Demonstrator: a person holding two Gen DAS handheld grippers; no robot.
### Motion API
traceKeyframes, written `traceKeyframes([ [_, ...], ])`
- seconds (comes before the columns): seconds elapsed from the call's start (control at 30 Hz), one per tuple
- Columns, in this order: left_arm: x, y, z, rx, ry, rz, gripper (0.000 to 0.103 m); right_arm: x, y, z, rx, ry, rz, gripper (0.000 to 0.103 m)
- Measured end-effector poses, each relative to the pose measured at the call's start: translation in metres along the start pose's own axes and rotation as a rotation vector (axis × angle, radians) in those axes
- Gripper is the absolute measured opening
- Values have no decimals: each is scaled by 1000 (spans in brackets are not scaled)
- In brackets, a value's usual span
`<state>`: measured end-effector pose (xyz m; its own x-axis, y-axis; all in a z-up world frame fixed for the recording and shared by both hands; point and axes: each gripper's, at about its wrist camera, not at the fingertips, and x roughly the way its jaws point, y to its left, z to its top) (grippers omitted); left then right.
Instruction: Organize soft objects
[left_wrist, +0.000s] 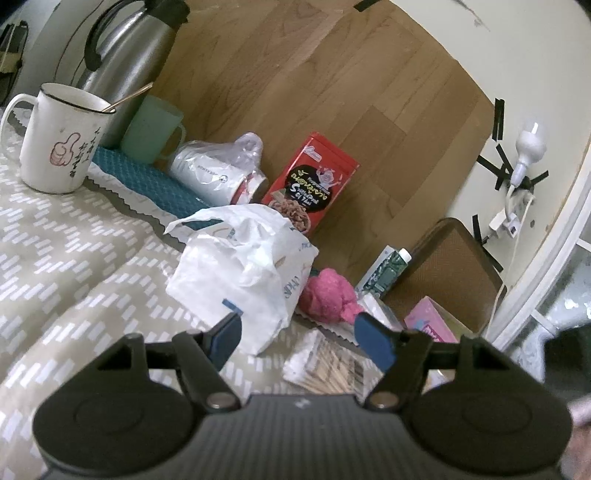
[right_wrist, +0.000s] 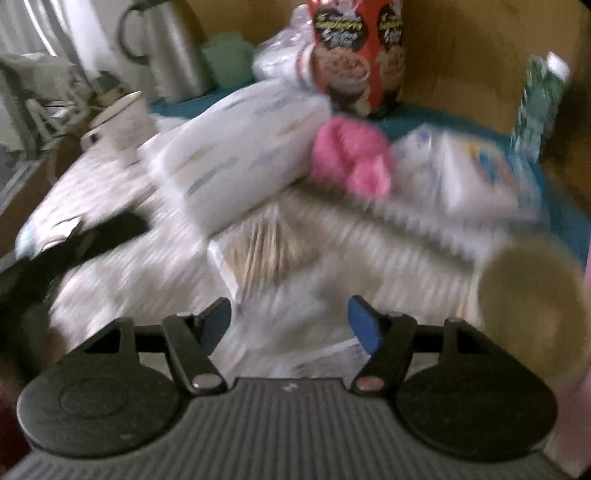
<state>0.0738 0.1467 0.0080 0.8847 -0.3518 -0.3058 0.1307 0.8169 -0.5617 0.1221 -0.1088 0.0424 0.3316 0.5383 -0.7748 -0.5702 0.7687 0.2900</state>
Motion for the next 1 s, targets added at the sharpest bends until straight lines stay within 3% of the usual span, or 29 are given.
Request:
traceKeyframes([
  [0.1, 1, -3, 0, 26, 18, -19, 73, -33, 10, -46, -33, -106, 9, 72],
  [0.2, 4, -11, -2, 40, 79, -53, 72, -65, 16, -83, -59, -253, -77, 76],
  [0.33, 4, -50, -20, 89, 168, -186, 72, -77, 12, -114, -65, -343, -203, 78],
  [0.47, 28, -103, -47, 228, 316, -235, 63, -67, 4, -130, -61, -314, -251, 84],
  [0.6, 64, -128, -66, 286, 449, -181, 65, -55, 7, -127, -76, -319, -275, 84],
  [0.63, 72, -130, -71, 296, 480, -185, 70, -54, 8, -126, -84, -322, -295, 84],
  [0.7, 72, -139, -76, 317, 488, -199, 71, -52, 6, -123, -79, -331, -291, 84],
  [0.83, 63, -157, -89, 394, 508, -182, 65, -58, 1, -128, -68, -366, -306, 69],
  [1.0, 50, -177, -90, 376, 487, -217, 65, -81, 2, -155, -27, -456, -284, 64],
])
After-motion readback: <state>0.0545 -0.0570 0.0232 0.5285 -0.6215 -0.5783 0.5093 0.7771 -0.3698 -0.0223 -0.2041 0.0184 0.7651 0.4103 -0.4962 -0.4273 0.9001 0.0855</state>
